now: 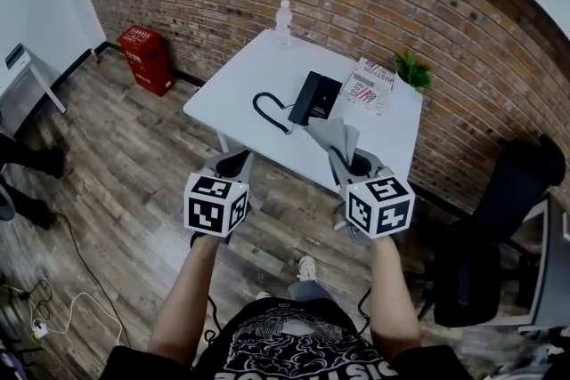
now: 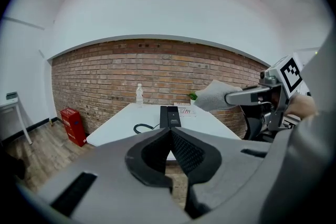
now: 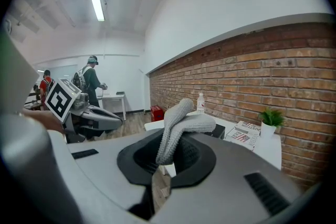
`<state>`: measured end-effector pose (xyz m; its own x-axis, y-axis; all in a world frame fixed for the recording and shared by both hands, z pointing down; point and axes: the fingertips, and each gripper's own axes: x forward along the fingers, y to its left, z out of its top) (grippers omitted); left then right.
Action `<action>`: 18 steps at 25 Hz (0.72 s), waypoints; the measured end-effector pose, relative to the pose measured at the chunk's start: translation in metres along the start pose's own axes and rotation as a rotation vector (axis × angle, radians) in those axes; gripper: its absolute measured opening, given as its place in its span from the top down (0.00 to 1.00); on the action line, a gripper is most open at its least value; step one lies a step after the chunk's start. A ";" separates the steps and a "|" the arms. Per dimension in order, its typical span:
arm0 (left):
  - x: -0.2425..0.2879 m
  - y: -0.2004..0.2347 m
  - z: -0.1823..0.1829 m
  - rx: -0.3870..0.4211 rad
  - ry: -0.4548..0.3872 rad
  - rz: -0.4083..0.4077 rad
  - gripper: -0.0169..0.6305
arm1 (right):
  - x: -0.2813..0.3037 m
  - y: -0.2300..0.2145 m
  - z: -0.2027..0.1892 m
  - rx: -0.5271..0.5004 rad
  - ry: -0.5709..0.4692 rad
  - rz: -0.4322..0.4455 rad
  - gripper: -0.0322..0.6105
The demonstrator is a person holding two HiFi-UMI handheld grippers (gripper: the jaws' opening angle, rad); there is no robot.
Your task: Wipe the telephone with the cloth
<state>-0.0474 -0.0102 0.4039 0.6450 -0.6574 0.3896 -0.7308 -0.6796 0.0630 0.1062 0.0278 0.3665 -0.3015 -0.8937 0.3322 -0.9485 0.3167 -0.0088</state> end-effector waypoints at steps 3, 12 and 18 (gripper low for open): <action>0.008 0.000 0.000 0.011 0.006 -0.007 0.97 | 0.009 -0.008 0.001 0.000 -0.005 -0.002 0.93; 0.063 0.026 0.006 0.016 0.035 0.028 0.97 | 0.064 -0.055 0.008 0.006 -0.025 0.020 0.93; 0.119 0.045 0.030 0.019 0.050 0.048 0.97 | 0.112 -0.101 0.022 0.014 -0.017 0.041 0.93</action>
<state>0.0031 -0.1291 0.4252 0.5971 -0.6726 0.4370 -0.7560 -0.6541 0.0262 0.1664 -0.1112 0.3835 -0.3416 -0.8854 0.3151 -0.9365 0.3488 -0.0353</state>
